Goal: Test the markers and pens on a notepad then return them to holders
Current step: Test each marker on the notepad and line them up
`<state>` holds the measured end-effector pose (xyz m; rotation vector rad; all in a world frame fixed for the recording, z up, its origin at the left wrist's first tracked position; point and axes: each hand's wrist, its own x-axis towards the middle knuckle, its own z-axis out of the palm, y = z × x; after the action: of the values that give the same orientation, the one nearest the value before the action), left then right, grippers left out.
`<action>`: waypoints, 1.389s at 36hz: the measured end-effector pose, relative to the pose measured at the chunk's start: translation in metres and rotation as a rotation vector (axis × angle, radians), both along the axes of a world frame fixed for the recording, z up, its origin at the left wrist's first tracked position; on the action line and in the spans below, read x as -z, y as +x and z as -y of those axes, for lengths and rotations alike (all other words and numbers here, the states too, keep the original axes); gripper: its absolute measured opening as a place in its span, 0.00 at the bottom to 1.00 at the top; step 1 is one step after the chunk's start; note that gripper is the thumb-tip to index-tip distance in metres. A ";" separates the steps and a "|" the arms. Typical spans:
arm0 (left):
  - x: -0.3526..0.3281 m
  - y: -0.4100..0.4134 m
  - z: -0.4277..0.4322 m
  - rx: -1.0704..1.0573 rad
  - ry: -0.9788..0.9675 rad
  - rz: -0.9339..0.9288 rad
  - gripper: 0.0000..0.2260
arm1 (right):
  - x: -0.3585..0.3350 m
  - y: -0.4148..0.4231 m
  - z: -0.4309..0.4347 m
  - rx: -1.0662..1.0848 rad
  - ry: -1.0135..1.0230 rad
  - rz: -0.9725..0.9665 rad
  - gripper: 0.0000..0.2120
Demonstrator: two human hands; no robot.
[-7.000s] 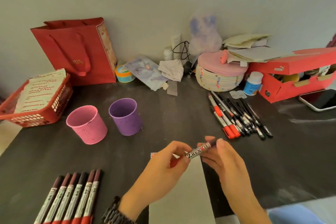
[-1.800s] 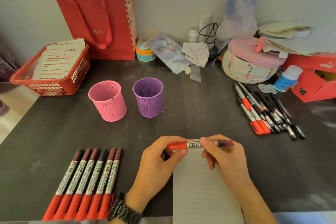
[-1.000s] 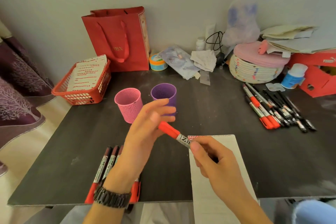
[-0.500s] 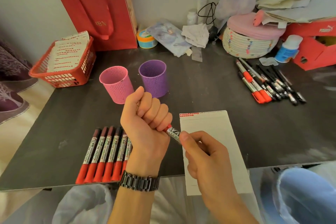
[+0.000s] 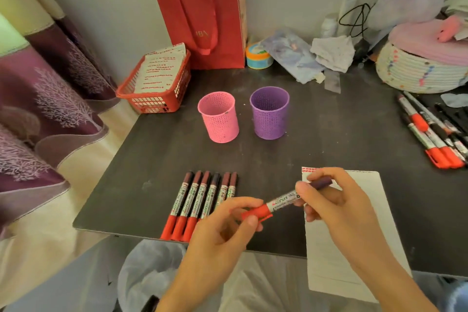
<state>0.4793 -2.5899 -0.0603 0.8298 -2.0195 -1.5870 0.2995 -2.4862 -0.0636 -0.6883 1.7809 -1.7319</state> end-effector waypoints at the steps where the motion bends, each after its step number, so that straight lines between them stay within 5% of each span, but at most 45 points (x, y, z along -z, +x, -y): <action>1: -0.003 0.006 0.001 0.015 -0.028 0.031 0.13 | 0.001 0.003 0.006 -0.001 0.000 0.007 0.18; 5: -0.013 0.030 0.016 0.039 -0.227 0.132 0.15 | 0.011 0.009 0.032 -0.060 0.096 -0.061 0.19; 11: -0.002 0.064 0.048 -0.225 -0.596 0.244 0.16 | 0.022 0.008 0.059 -0.256 0.363 -0.343 0.16; 19: 0.062 0.060 0.036 -0.101 -0.916 0.360 0.18 | 0.032 0.021 0.081 -0.379 0.525 -0.549 0.20; 50: 0.077 0.057 0.039 -0.097 -0.905 0.428 0.24 | 0.036 0.028 0.105 -0.300 0.670 -0.560 0.26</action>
<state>0.5363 -2.6285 -0.1373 0.8924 -2.5712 -0.3199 0.3276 -2.5917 -0.0999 -1.1195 2.2935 -0.6922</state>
